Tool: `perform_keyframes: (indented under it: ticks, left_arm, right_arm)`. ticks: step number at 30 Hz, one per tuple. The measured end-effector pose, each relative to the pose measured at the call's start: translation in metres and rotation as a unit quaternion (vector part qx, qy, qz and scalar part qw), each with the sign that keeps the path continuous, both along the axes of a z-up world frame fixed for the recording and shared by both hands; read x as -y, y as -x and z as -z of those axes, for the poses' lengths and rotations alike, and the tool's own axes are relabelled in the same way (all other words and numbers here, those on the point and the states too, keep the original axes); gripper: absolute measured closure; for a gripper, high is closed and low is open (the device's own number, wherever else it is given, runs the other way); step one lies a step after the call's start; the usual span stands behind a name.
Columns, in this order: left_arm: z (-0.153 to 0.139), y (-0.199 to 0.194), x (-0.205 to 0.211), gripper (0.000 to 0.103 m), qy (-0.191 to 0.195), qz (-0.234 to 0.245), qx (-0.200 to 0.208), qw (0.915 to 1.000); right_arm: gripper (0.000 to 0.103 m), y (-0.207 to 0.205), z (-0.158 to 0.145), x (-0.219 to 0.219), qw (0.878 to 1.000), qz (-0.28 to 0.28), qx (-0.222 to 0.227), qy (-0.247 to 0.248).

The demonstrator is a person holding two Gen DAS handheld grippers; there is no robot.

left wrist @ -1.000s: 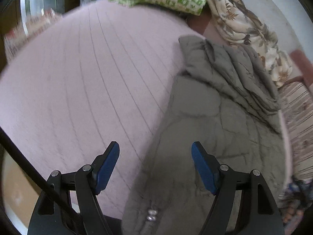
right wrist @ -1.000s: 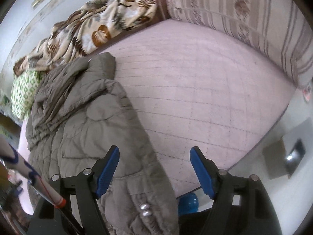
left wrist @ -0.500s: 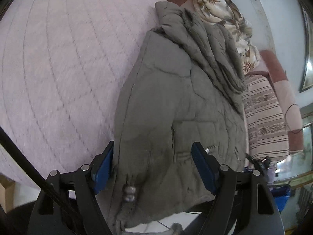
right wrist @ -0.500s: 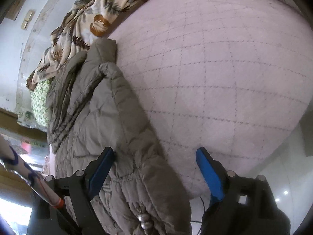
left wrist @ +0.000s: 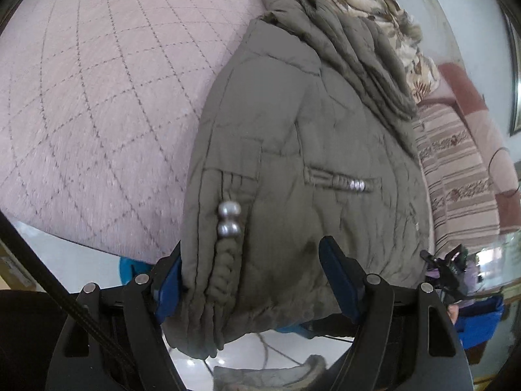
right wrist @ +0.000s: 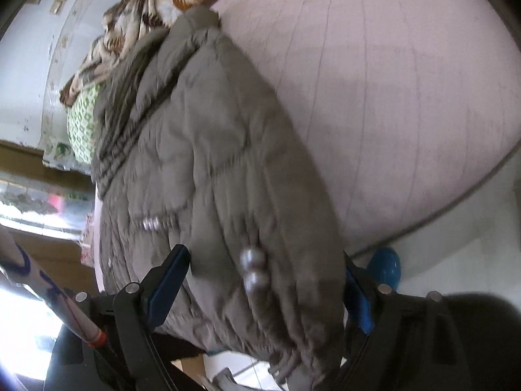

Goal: Fold large clothes
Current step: 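Move both grippers to the jacket hem and close on it, then lift the hem with both grippers and fold it toward the hood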

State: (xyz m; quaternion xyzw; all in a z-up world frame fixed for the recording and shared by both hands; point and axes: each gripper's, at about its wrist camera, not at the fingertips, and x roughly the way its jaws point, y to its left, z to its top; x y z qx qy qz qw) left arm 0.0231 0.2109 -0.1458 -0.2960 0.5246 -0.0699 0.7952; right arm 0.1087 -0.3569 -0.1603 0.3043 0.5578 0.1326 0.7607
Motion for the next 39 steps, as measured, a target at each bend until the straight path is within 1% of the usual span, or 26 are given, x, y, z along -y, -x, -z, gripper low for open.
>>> perform_keyframes:
  ticks: [3, 7, 9, 10, 12, 13, 14, 15, 16, 17, 18, 19, 20, 21, 23, 24, 25, 27, 28, 30, 32, 35, 36, 37, 39]
  left_arm:
    - [0.001, 0.006, 0.005, 0.028, -0.004, 0.007, 0.001, 1.0]
    - [0.005, 0.014, 0.009, 0.027, 0.003, 0.014, -0.004, 0.9999]
    - [0.005, 0.012, 0.011, 0.027, 0.001, 0.019, -0.007, 0.9998]
    - [0.005, 0.012, 0.012, 0.027, -0.002, 0.022, -0.008, 0.9997]
    - [0.002, 0.017, 0.016, 0.029, -0.017, 0.025, -0.005, 0.9995]
    - [0.0, 0.018, 0.017, 0.032, -0.027, 0.025, -0.002, 0.9993]
    - [-0.003, 0.02, 0.02, 0.042, -0.043, 0.023, -0.001, 0.9988]
    - [-0.004, 0.021, 0.021, 0.052, -0.054, 0.022, -0.001, 0.9983]
    - [-0.006, 0.023, 0.021, 0.057, -0.059, 0.019, -0.001, 0.9981]
    - [-0.009, 0.025, 0.019, 0.068, -0.055, 0.015, 0.0, 0.9984]
    - [-0.011, 0.027, 0.015, 0.075, -0.046, 0.012, 0.001, 0.9989]
    - [-0.017, 0.03, 0.01, 0.078, -0.027, 0.005, 0.006, 0.9996]
    - [-0.024, 0.033, 0.002, 0.082, 0.0, -0.003, 0.012, 0.9999]
    - [-0.03, 0.034, -0.004, 0.084, 0.022, -0.01, 0.019, 0.9995]
    - [-0.047, 0.033, -0.018, 0.085, 0.063, -0.024, 0.038, 0.997]
    - [-0.054, 0.031, -0.02, 0.085, 0.072, -0.028, 0.045, 0.996]
    - [-0.065, 0.026, -0.024, 0.085, 0.08, -0.03, 0.055, 0.9948]
    - [-0.084, 0.012, -0.025, 0.085, 0.079, -0.033, 0.069, 0.9939]
    - [-0.097, -0.003, -0.024, 0.085, 0.075, -0.03, 0.08, 0.9935]
    - [-0.116, -0.028, -0.023, 0.084, 0.062, -0.03, 0.094, 0.9932]
    - [-0.137, -0.06, -0.023, 0.084, 0.042, -0.036, 0.115, 0.9919]
    - [-0.164, -0.113, -0.02, 0.084, 0.025, -0.053, 0.133, 0.9894]
    - [-0.17, -0.131, -0.021, 0.084, 0.015, -0.062, 0.136, 0.9886]
    - [-0.174, -0.15, -0.023, 0.084, 0.003, -0.07, 0.136, 0.9882]
    - [-0.174, -0.189, -0.025, 0.083, -0.015, -0.088, 0.123, 0.9884]
  right_arm:
    - [0.013, 0.01, 0.001, -0.01, 1.0, -0.017, -0.003, 0.009]
    - [0.013, 0.023, -0.006, -0.027, 0.997, -0.054, 0.011, 0.047]
    - [0.014, 0.028, -0.009, -0.034, 0.996, -0.069, 0.016, 0.062]
    - [0.018, 0.031, -0.011, -0.037, 0.994, -0.078, 0.021, 0.077]
    - [0.028, 0.035, -0.014, -0.04, 0.992, -0.083, 0.026, 0.097]
    - [0.041, 0.035, -0.015, -0.042, 0.991, -0.083, 0.027, 0.103]
    - [0.05, 0.037, -0.017, -0.042, 0.989, -0.088, 0.028, 0.112]
    - [0.054, 0.037, -0.02, -0.043, 0.989, -0.093, 0.031, 0.115]
    - [0.064, 0.039, -0.022, -0.044, 0.988, -0.098, 0.035, 0.118]
    - [0.072, 0.039, -0.026, -0.044, 0.987, -0.103, 0.037, 0.119]
    - [0.075, 0.038, -0.031, -0.045, 0.987, -0.107, 0.04, 0.113]
    - [0.079, 0.036, -0.038, -0.044, 0.988, -0.109, 0.044, 0.102]
    - [0.081, 0.036, -0.046, -0.043, 0.989, -0.109, 0.048, 0.088]
    - [0.082, 0.035, -0.053, -0.042, 0.99, -0.108, 0.053, 0.077]
    - [0.083, 0.03, -0.076, -0.039, 0.99, -0.109, 0.072, 0.052]
    - [0.083, 0.025, -0.089, -0.039, 0.99, -0.108, 0.084, 0.039]
    - [0.084, 0.021, -0.1, -0.038, 0.989, -0.108, 0.094, 0.027]
    - [0.084, 0.01, -0.119, -0.039, 0.988, -0.104, 0.112, 0.011]
    - [0.084, -0.002, -0.135, -0.039, 0.987, -0.1, 0.126, -0.002]
    - [0.084, -0.017, -0.155, -0.043, 0.985, -0.095, 0.146, -0.016]
    - [0.084, -0.042, -0.18, -0.052, 0.981, -0.089, 0.175, -0.007]
    - [0.084, -0.088, -0.208, -0.066, 0.977, -0.074, 0.198, 0.004]
    - [0.084, -0.098, -0.212, -0.071, 0.977, -0.068, 0.201, 0.011]
    - [0.084, -0.12, -0.215, -0.076, 0.978, -0.055, 0.202, 0.023]
    - [0.083, -0.148, -0.214, -0.079, 0.979, -0.04, 0.194, 0.039]
